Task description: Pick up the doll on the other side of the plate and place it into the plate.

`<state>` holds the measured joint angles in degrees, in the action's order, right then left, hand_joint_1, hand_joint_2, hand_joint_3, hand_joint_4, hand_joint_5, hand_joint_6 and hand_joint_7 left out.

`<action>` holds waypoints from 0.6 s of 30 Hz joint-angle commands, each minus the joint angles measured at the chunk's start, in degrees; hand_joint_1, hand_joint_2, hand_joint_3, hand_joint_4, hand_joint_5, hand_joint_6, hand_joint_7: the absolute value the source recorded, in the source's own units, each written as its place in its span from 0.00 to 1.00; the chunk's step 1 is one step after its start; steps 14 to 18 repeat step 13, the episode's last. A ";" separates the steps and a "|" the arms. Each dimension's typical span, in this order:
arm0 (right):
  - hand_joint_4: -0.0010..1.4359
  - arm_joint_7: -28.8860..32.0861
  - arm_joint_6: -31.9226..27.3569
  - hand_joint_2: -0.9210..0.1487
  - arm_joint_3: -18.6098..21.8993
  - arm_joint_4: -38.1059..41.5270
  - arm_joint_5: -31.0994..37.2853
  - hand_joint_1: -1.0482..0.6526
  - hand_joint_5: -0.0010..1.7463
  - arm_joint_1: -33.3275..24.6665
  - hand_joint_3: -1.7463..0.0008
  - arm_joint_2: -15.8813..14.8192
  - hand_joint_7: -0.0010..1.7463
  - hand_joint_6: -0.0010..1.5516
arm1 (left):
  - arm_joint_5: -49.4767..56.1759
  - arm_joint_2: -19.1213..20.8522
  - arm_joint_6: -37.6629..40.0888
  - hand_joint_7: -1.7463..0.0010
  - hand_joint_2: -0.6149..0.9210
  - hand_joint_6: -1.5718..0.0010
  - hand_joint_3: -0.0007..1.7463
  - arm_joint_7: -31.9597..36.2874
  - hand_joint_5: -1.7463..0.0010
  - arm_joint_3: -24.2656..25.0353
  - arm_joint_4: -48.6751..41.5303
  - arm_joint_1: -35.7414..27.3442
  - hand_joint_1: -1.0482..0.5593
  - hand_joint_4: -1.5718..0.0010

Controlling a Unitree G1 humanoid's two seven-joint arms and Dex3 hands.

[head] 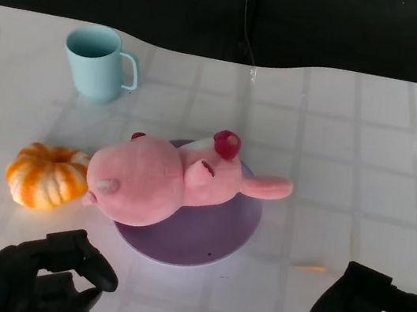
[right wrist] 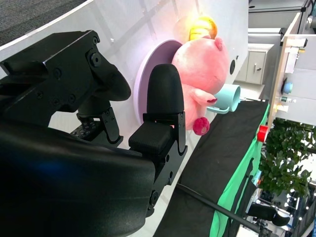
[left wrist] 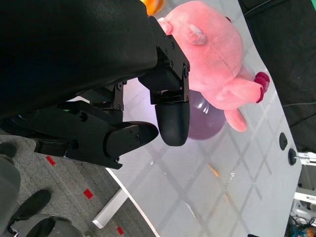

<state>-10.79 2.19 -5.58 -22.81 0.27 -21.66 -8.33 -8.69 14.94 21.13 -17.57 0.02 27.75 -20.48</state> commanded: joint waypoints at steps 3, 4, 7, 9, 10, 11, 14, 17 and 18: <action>0.52 1.02 2.21 0.38 0.69 1.38 0.24 0.63 0.89 0.97 0.36 0.46 0.75 0.47 | -0.41 0.37 -1.00 0.20 0.98 0.65 0.38 -0.55 0.07 0.04 -0.12 0.01 0.58 0.62; 0.52 1.04 2.47 0.38 0.71 1.64 0.22 0.63 0.89 1.08 0.37 0.47 0.74 0.47 | -0.47 0.32 -1.10 0.20 0.97 0.65 0.38 -0.55 0.07 0.02 -0.21 0.07 0.58 0.62; 0.50 1.07 2.75 0.37 0.88 2.01 0.27 0.62 0.88 1.28 0.38 0.34 0.74 0.46 | -1.34 0.04 0.28 0.20 0.97 0.65 0.39 -0.36 0.07 0.11 0.03 0.50 0.57 0.62; 0.50 1.19 2.47 0.37 0.98 1.90 0.45 0.61 0.88 1.26 0.39 0.31 0.73 0.46 | -1.50 0.22 0.46 0.20 0.97 0.65 0.39 -0.50 0.07 0.04 -0.10 1.03 0.56 0.62; 0.50 1.30 2.29 0.37 0.99 1.82 0.61 0.61 0.87 1.20 0.40 0.32 0.72 0.46 | -1.53 0.35 0.34 0.20 0.97 0.65 0.40 -0.70 0.07 0.02 -0.34 1.33 0.56 0.62; 0.49 1.42 2.36 0.36 0.99 1.88 0.75 0.61 0.87 1.12 0.40 0.36 0.72 0.46 | -1.62 0.43 0.37 0.19 0.97 0.66 0.40 -0.88 0.07 0.04 -0.64 1.70 0.56 0.61; 0.49 1.63 2.68 0.35 0.94 2.01 0.89 0.61 0.86 0.98 0.42 0.56 0.71 0.46 | -1.65 0.69 0.42 0.19 0.97 0.66 0.40 -1.28 0.07 0.08 -1.19 2.41 0.56 0.61; 0.49 1.63 2.68 0.35 0.94 2.01 0.89 0.61 0.86 0.98 0.42 0.56 0.71 0.46 | -1.65 0.69 0.42 0.19 0.97 0.66 0.40 -1.28 0.07 0.08 -1.19 2.41 0.56 0.61; 0.49 1.63 2.68 0.35 0.94 2.01 0.89 0.61 0.86 0.98 0.42 0.56 0.71 0.46 | -1.65 0.69 0.42 0.19 0.97 0.66 0.40 -1.28 0.07 0.08 -1.19 2.41 0.56 0.61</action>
